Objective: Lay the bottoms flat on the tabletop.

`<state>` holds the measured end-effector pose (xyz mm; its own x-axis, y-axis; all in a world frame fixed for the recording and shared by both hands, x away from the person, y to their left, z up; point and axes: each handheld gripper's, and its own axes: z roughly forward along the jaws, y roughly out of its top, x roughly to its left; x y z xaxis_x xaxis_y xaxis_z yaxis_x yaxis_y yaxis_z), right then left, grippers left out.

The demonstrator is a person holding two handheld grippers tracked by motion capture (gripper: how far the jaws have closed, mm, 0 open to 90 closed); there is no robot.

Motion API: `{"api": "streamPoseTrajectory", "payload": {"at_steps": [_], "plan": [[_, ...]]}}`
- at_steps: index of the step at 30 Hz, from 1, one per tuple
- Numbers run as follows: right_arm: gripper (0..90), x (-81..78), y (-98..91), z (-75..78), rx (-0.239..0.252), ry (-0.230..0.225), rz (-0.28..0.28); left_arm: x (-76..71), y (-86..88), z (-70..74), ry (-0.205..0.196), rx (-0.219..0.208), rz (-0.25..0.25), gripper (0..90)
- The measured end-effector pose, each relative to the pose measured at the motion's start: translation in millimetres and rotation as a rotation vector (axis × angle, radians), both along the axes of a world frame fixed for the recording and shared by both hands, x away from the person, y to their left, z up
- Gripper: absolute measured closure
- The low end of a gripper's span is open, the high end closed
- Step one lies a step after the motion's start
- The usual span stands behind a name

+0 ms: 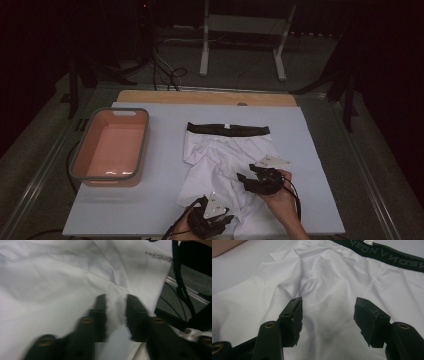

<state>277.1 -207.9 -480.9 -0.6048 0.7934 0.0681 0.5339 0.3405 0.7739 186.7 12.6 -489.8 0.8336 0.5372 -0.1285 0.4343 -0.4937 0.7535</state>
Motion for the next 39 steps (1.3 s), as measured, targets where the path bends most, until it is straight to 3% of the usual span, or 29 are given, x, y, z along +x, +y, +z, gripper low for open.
{"api": "streamPoseTrajectory", "payload": {"at_steps": [2,6,9,10,16,27,39], "plan": [[39.7,-0.3,-0.8,0.2,0.001,-0.002,0.003,1.1,3.4,1.7,-0.007,-0.004,0.013,59.7],[38.9,-1.1,-3.7,1.8,0.006,-0.003,-0.007,10.1,28.0,7.8,-0.038,-0.001,0.103,54.8],[38.5,-1.3,-4.5,2.4,0.007,-0.009,-0.013,12.5,33.6,8.1,-0.037,-0.003,0.119,53.8],[36.3,-1.3,-6.3,3.2,0.007,-0.011,-0.014,19.1,48.2,8.7,-0.041,0.006,0.162,52.7],[33.2,-1.5,-11.1,4.5,0.012,-0.012,-0.036,27.2,64.0,5.1,-0.037,0.025,0.215,51.7],[33.4,-2.8,-15.9,6.5,0.016,-0.022,-0.052,36.8,71.6,-7.2,-0.032,0.078,0.28,48.8],[33.4,-3.7,-19.7,8.6,0.022,-0.034,-0.064,53.4,72.1,-23.1,0.015,0.169,0.327,37.8]]}}
